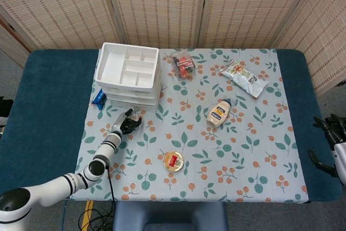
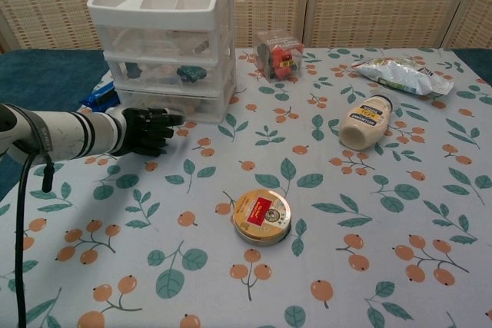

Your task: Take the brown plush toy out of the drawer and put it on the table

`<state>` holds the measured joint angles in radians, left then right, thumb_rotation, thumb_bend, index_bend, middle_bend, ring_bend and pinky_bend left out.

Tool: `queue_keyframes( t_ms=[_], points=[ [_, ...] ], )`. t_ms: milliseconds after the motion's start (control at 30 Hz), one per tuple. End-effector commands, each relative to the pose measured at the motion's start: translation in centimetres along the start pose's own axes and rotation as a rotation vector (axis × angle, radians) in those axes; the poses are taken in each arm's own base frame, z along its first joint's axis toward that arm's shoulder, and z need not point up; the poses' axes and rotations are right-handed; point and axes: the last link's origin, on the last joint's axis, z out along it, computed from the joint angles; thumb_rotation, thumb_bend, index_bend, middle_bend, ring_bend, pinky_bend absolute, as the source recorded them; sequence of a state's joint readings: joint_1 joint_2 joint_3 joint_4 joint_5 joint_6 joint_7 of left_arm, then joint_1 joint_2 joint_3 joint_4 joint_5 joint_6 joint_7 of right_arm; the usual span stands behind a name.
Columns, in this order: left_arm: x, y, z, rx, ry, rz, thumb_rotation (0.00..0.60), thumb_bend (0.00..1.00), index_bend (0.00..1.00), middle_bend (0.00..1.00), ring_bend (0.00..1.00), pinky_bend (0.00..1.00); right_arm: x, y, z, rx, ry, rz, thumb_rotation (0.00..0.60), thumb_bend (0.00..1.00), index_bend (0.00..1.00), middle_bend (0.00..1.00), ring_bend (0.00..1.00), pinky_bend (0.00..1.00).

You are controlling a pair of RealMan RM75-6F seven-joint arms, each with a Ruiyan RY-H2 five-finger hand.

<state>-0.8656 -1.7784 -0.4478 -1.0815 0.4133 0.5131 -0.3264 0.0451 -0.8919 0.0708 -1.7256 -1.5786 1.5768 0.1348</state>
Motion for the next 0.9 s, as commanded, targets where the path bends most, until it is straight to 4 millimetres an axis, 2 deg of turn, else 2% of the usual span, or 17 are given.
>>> queue_keyframes(
  t_ms=[33,900],
  points=[
    [0.05,0.11,0.13,0.002,0.0,-0.007,0.6,0.48,0.11,1.0,1.0,1.0,0.03,0.02,-0.01,-0.001,0.002,0.0,0.6,0.36,0.09,0.26,0.08,0.18],
    [0.66,0.53,1.06,0.022,0.014,-0.06,0.6,0.48,0.27,1.0,1.0,1.0,0.1,0.11,-0.09,-0.009,0.006,-0.002,0.6,0.36,0.09,0.26,0.08,0.18]
  ],
)
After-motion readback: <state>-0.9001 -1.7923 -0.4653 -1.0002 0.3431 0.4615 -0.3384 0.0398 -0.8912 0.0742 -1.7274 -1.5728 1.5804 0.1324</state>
